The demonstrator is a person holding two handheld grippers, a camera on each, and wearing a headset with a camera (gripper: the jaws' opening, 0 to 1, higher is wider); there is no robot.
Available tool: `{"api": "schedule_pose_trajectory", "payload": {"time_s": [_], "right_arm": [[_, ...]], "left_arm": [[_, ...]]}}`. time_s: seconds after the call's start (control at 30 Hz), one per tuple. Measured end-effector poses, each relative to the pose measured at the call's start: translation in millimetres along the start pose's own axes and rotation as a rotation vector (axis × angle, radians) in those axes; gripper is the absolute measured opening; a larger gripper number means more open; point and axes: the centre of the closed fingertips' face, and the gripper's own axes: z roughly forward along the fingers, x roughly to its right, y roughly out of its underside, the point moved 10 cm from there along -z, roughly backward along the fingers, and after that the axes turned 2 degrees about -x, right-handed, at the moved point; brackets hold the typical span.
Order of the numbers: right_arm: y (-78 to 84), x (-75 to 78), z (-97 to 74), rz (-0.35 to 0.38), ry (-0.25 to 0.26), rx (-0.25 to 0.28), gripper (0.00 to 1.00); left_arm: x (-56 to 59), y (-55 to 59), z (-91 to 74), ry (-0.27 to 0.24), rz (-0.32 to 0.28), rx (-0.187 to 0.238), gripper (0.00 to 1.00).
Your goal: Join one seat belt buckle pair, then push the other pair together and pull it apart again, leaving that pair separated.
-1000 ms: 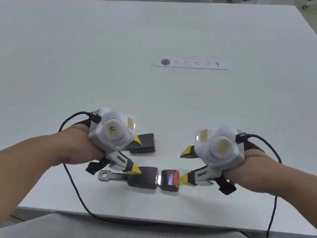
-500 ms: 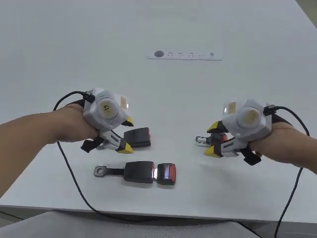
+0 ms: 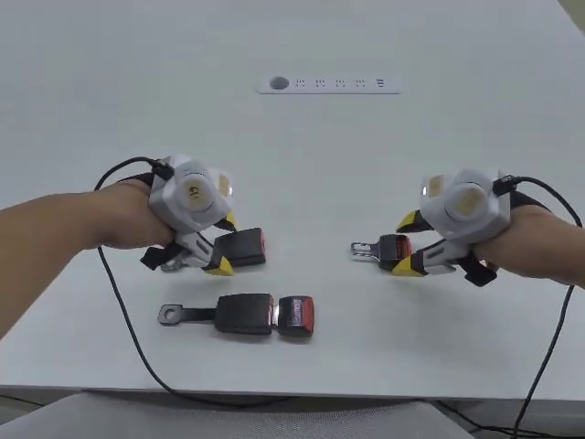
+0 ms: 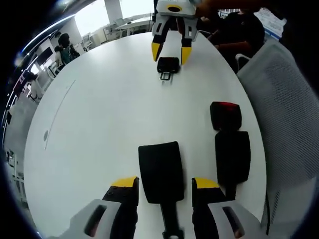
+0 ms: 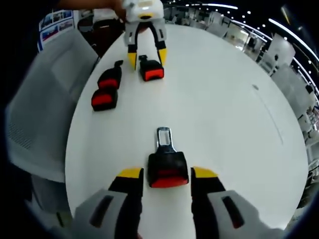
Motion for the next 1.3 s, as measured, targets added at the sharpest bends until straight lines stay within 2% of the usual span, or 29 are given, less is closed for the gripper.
{"api": "schedule_pose_trajectory", "payload": {"time_s": [0.1, 0.27, 0.4, 0.67, 0.87, 1.13, 1.23, 1.3], "right_arm": [[-0.5, 1.8, 4.3, -0.016, -0.017, -0.013, 0.35], [-0.4, 5.9, 5.2, -0.027, -0.042, -0.012, 0.32], [0.0, 8.5, 5.6, -0.035, -0.064, -0.011, 0.32], [-9.3, 1.8, 4.7, -0.053, -0.059, -0.017, 0.31], [-30.4, -4.6, 16.1, -0.067, -0.057, -0.002, 0.31], [-69.8, -16.4, 35.7, -0.098, -0.062, 0.02, 0.31], [-78.3, -13.3, 41.4, -0.108, -0.059, 0.022, 0.31], [-85.7, -16.4, 45.9, -0.112, -0.061, 0.024, 0.31]], "left_arm": [[1.5, 1.5, 3.1, 0.027, 0.032, -0.018, 0.42], [-2.9, 1.9, 4.2, 0.019, 0.015, -0.014, 0.34], [-2.5, 2.2, 5.4, 0.021, 0.042, -0.016, 0.34], [-3.0, 1.5, 6.5, 0.018, 0.04, -0.033, 0.33], [-3.8, 1.3, 7.1, 0.022, 0.042, -0.042, 0.33], [-3.3, 1.0, 7.5, 0.023, 0.032, -0.042, 0.33], [-2.7, 0.0, 7.5, 0.024, 0.037, -0.046, 0.33], [-2.5, -0.4, 7.4, 0.023, 0.037, -0.05, 0.33]]}}
